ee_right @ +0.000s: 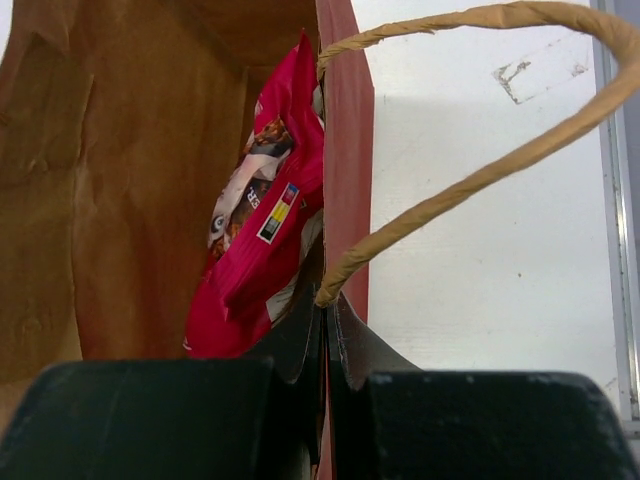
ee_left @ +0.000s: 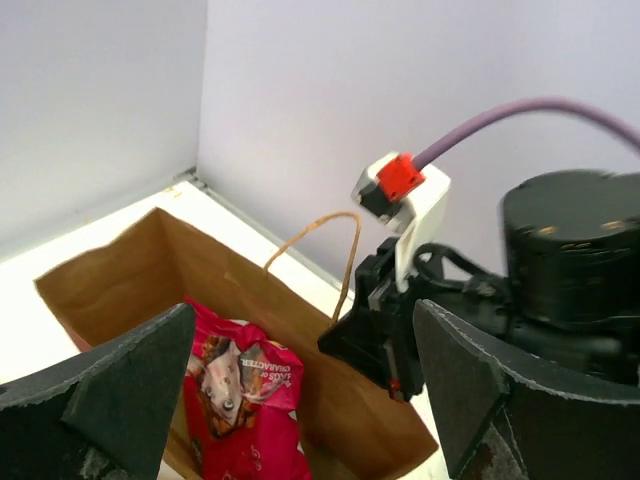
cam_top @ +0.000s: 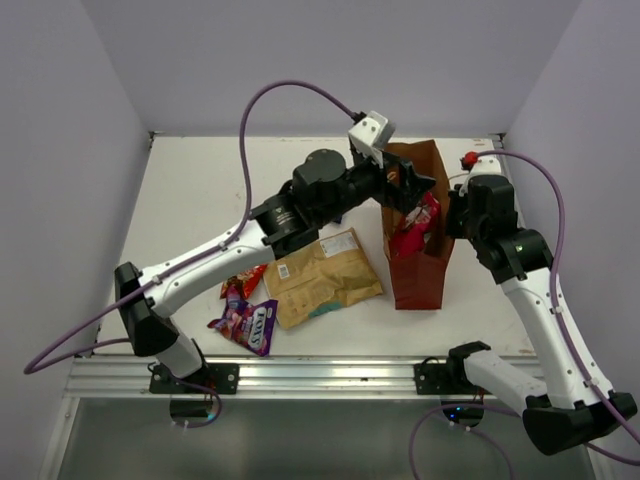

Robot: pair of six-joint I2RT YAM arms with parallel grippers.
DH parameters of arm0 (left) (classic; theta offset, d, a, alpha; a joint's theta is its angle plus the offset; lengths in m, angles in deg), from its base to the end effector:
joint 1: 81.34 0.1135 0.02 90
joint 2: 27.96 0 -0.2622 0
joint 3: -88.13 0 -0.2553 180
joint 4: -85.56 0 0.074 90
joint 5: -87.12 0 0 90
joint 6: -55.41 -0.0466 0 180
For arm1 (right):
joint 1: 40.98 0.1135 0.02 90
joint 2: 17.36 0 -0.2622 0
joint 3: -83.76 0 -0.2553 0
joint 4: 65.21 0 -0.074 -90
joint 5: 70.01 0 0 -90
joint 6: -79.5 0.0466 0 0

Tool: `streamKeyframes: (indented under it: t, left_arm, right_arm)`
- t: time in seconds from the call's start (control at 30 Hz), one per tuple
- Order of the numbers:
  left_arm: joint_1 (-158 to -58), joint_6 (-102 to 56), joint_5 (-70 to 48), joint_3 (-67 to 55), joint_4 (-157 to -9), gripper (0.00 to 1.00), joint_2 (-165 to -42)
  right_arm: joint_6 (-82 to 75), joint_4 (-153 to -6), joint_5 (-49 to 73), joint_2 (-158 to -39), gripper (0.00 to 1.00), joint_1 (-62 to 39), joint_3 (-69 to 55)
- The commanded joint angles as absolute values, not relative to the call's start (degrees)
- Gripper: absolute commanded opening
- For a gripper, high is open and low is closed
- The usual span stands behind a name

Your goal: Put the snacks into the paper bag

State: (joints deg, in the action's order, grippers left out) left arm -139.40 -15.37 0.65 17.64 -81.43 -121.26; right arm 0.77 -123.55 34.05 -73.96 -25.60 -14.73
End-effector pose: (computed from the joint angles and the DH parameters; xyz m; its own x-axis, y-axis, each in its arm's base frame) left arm 0.2143 -0.3384 0.4533 -0.2402 -0.2357 -0.9417 0.7788 0.5323 -0.3319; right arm 0.2023 0.0439 0.3743 -0.5330 0.0500 -0.8446 0.0432 0.9986 0.0318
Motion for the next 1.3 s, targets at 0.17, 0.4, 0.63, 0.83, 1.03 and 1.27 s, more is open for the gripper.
streamKeyframes:
  t: [0.17,0.4,0.63,0.83,1.03,1.27]
  left_arm:
    - [-140.1,-18.2,27.9,1.0,-77.2,0.94,-94.6]
    - [-133.1,-10.2,22.7,-28.8,-88.0,0.96,-89.7]
    - [-118.7,-9.8,12.6,-30.1,-96.4,0.95,-100.1]
    - [-115.1,-12.3,6.5,-24.5,-100.3,0.96,-112.8]
    - [-111.5,-11.6,-0.4,-20.4,-104.4,0.95,-124.4]
    - [-110.8,-13.9,-1.6,-13.6,-103.3,0.95,-135.5]
  right_arm:
    - [-0.6,-124.4,35.5,-73.1,0.00,-25.6,-11.3]
    - [-0.4,-124.0,34.4,-73.3,0.00,-25.6,-11.1]
    - [-0.6,-124.1,34.1,-71.8,0.00,-25.6,-12.1]
    - [-0.7,-124.1,34.2,-72.1,0.00,-25.6,-12.6]
    - [-0.8,-124.1,34.1,-72.0,0.00,-25.6,-12.9]
    - [-0.9,-124.1,34.4,-72.0,0.00,-25.6,-12.8]
